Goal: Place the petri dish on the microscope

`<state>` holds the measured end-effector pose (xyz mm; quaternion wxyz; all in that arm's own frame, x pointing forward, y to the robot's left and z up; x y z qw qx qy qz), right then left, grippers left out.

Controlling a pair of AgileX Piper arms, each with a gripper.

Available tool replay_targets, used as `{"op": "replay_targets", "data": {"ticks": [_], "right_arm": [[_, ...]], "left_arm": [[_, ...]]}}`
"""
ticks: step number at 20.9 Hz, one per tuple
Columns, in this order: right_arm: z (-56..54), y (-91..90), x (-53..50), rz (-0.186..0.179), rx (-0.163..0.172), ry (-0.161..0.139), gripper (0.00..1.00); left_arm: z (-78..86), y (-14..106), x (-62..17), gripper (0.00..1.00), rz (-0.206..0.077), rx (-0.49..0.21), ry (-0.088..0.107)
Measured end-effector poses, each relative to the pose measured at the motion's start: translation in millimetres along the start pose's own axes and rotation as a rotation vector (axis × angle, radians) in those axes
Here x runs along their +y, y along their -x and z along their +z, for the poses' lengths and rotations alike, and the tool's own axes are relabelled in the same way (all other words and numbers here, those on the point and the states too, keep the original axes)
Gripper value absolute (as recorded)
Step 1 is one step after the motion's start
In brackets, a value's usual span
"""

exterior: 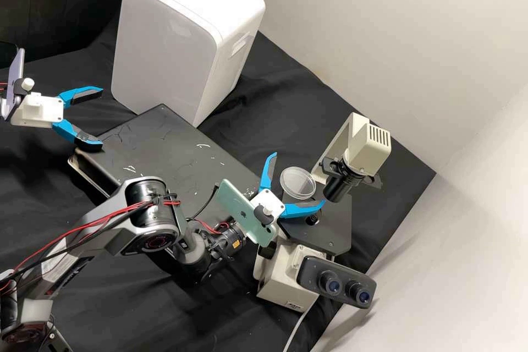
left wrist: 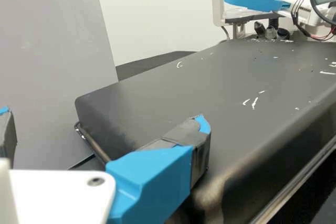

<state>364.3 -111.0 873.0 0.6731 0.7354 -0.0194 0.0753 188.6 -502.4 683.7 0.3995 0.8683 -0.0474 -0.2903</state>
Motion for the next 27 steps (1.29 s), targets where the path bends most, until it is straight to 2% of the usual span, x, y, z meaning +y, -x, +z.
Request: {"op": "replay_targets", "data": {"ticks": [6, 8, 12, 15, 18, 20, 24, 27], "right_arm": [[-1.9, -0.4, 1.4, 0.007, 0.003, 0.000, 1.00], [-3.6, 0.2, -0.3, 0.020, -0.008, -0.006, 1.00], [-6.1, 1.8, -3.4, 0.043, -0.030, 0.010, 1.00], [-8.7, 12.5, -2.9, 0.082, -0.082, 0.028, 1.00], [-10.3, 25.5, -1.0, 0.128, -0.142, 0.013, 1.00], [-11.1, 32.2, -0.3, 0.142, -0.168, 0.018, 1.00], [-12.5, 39.8, -3.8, 0.146, -0.198, 0.016, 1.00], [-13.6, 41.4, -4.6, 0.147, -0.203, 0.013, 1.00]], "left_arm": [[0.0, 0.0, 0.0, 1.00, 0.000, 0.000, 0.000], [0.1, -0.8, 0.6, 1.00, 0.003, 0.000, 0.000], [0.3, -2.0, 1.6, 1.00, 0.009, -0.001, 0.001], [0.3, -2.6, 1.1, 1.00, 0.006, -0.001, 0.000], [0.3, -2.6, 1.1, 1.00, 0.006, -0.001, 0.000], [0.3, -2.6, 1.1, 1.00, 0.006, -0.001, 0.000], [0.3, -2.6, 1.1, 1.00, 0.006, -0.001, 0.000], [0.3, -2.6, 1.1, 1.00, 0.006, -0.001, 0.000]]}}
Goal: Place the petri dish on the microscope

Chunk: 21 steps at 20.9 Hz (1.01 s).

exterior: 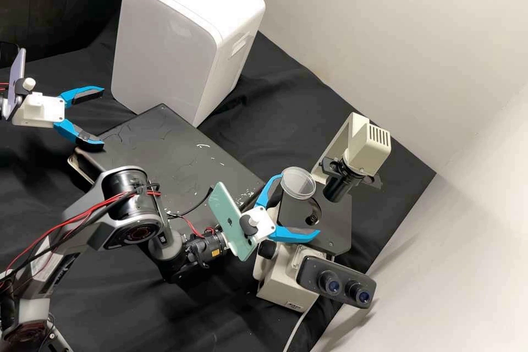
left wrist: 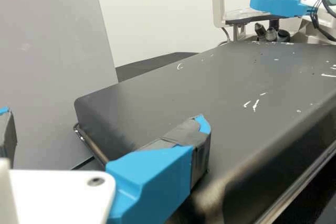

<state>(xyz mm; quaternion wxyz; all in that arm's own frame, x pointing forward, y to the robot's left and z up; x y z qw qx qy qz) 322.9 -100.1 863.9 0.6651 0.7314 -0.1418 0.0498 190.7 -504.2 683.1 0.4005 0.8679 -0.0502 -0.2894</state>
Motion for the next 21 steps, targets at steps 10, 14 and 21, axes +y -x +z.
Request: {"op": "replay_targets", "data": {"ticks": [10, 14, 21], "right_arm": [[-2.2, 1.1, 0.0, 0.008, -0.001, 0.000, 1.00], [-5.7, 11.7, 1.5, 0.002, -0.009, 0.001, 1.00], [-15.9, 34.1, 4.8, -0.027, -0.023, -0.033, 1.00]], "left_arm": [[0.0, 0.0, 0.0, 1.00, 0.000, 0.000, 0.000], [0.0, 0.0, 0.0, 1.00, 0.000, 0.000, 0.000], [0.0, 0.0, 0.0, 1.00, 0.000, 0.000, 0.000]]}}
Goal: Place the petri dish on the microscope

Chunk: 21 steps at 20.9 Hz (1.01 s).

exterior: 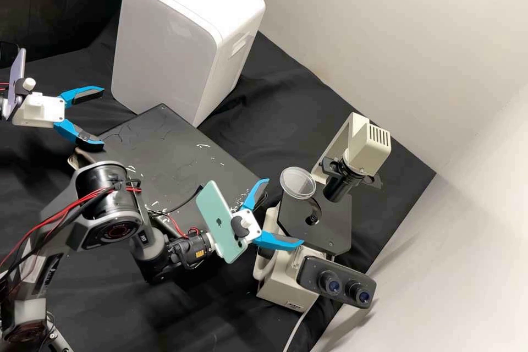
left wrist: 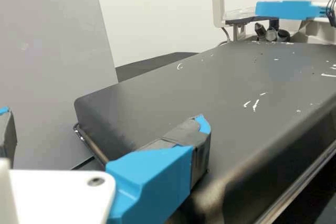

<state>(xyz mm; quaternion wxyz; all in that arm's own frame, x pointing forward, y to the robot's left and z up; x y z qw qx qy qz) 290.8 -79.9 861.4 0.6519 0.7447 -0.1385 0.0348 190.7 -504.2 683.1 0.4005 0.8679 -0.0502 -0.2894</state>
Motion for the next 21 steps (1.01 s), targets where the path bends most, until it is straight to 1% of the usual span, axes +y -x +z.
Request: {"op": "replay_targets", "data": {"ticks": [1, 2, 3, 4, 6, 9, 13, 16, 18, 21], "right_arm": [[-0.3, 1.1, 0.1, -0.007, -0.010, -0.006, 1.00], [1.4, 2.6, -1.4, -0.029, -0.039, -0.007, 1.00], [2.0, 3.1, -1.9, -0.039, -0.053, -0.012, 1.00], [1.9, 3.3, -1.7, -0.041, -0.058, -0.012, 1.00], [0.3, 3.4, -0.9, -0.040, -0.051, -0.010, 1.00], [1.0, 5.6, -2.0, -0.047, -0.056, -0.010, 1.00], [0.9, 6.2, -2.1, -0.048, -0.056, -0.010, 1.00], [-2.2, 11.8, -0.5, -0.046, -0.054, -0.010, 1.00], [-5.7, 17.3, 1.3, -0.042, -0.049, -0.009, 1.00], [-12.2, 26.2, 4.9, -0.033, -0.037, -0.007, 1.00]], "left_arm": [[0.0, 0.0, 0.0, 1.00, 0.000, 0.000, 0.000], [0.0, 0.0, 0.0, 1.00, 0.000, 0.000, 0.000], [0.0, 0.0, 0.0, 1.00, 0.000, 0.000, 0.000], [0.0, 0.0, 0.0, 1.00, 0.000, 0.000, 0.000], [0.0, 0.0, 0.0, 1.00, 0.000, 0.000, 0.000], [0.0, 0.0, 0.0, 1.00, 0.000, 0.000, 0.000], [0.0, 0.0, 0.0, 1.00, 0.000, 0.000, 0.000], [0.0, 0.0, 0.0, 1.00, 0.000, 0.000, 0.000], [0.0, 0.0, 0.0, 1.00, 0.000, 0.000, -0.013], [0.0, 0.0, 0.0, 1.00, 0.000, 0.000, -0.013]]}}
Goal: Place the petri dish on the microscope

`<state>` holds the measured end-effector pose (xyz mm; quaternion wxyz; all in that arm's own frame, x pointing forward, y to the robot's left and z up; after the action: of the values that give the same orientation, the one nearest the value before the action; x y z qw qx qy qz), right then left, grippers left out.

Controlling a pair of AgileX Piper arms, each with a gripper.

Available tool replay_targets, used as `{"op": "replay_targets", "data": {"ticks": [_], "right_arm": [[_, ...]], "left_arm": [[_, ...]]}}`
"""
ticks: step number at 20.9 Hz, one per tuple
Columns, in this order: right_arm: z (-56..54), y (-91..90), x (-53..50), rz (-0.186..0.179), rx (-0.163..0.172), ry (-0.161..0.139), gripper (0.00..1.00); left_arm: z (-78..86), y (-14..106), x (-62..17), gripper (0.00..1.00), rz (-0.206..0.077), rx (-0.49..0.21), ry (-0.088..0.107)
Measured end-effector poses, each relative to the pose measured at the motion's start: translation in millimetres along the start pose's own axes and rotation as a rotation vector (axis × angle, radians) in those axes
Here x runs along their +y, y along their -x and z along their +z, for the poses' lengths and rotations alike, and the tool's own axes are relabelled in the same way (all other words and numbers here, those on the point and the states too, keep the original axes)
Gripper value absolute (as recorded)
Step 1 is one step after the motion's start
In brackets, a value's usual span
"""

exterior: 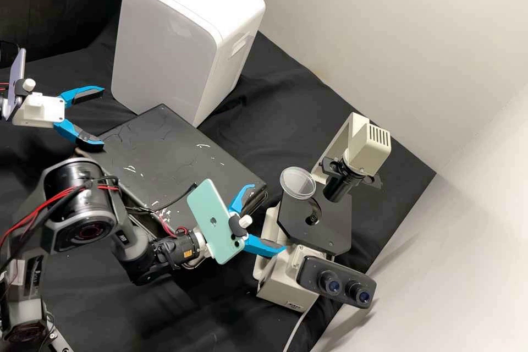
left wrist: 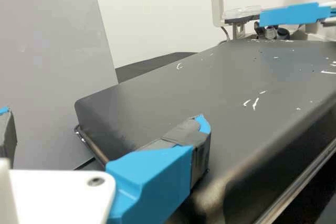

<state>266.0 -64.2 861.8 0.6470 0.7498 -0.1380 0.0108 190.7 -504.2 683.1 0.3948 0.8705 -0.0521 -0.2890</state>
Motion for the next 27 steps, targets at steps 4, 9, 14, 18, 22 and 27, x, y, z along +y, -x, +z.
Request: {"op": "replay_targets", "data": {"ticks": [4, 9, 14, 18, 22, 27], "right_arm": [[-11.6, 16.8, 6.2, 0.021, 0.028, 0.004, 1.00], [-23.6, 28.3, 8.3, 0.030, 0.068, -0.001, 1.00], [-33.3, 31.2, 3.5, 0.011, 0.106, -0.003, 1.00], [-37.0, 31.1, -1.3, -0.008, 0.122, -0.004, 1.00], [-43.2, 29.0, -5.5, -0.019, 0.144, -0.009, 1.00], [-60.1, 22.7, -14.9, -0.031, 0.201, -0.004, 1.00]], "left_arm": [[0.5, 0.0, -0.1, 1.00, 0.000, -0.002, -0.002], [1.4, 0.1, -0.1, 1.00, -0.001, -0.005, -0.002], [1.4, 0.1, -0.1, 1.00, -0.001, -0.005, -0.002], [1.4, 0.1, -0.1, 1.00, -0.001, -0.005, -0.002], [1.1, 0.1, -0.1, 1.00, 0.000, 0.000, 0.000], [1.8, 0.1, -0.2, 1.00, 0.000, -0.003, 0.000]]}}
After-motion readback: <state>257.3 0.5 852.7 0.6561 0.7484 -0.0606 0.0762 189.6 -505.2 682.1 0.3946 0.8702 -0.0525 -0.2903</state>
